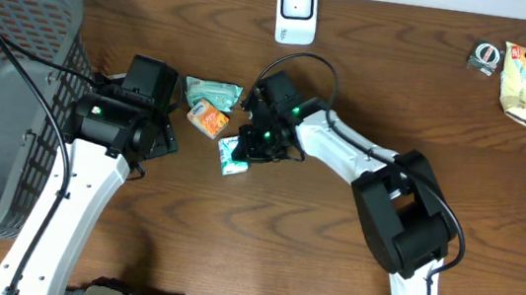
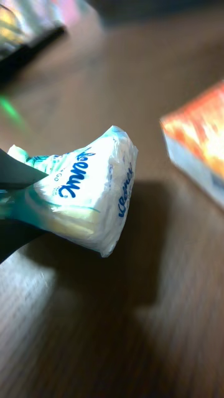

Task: Scan the item barcode
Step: 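Lift the tissue pack and carry it rightward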

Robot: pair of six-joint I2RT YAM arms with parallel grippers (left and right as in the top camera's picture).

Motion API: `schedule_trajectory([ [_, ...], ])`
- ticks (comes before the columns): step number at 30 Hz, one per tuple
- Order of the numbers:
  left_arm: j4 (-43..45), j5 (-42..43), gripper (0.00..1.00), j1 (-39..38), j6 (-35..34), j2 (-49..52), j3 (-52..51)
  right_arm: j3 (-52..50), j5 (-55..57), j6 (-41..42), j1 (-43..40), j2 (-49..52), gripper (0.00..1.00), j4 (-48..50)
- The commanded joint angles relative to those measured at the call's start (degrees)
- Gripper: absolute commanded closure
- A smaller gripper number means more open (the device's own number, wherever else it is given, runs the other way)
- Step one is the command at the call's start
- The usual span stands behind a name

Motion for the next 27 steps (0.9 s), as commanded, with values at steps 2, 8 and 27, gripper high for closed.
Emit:
schedule_trajectory([
  [2, -0.2, -0.7, 0.02, 0.3, -0.3, -0.3, 0.2, -0.5, -21.7, -12.6, -4.3, -1.3, 0.99, 0.3],
  [8, -0.2, -0.7, 0.02, 0.3, -0.3, -0.3, 0.2, -0.5, -45.1, -21.6, -10.9, -1.3, 0.99, -0.3],
  [27, -0.2, -0.7, 0.02, 0.3, -0.3, -0.3, 0.2, -0.5, -47.5, -21.3, -30.8, -1.3, 0.99, -5.5],
])
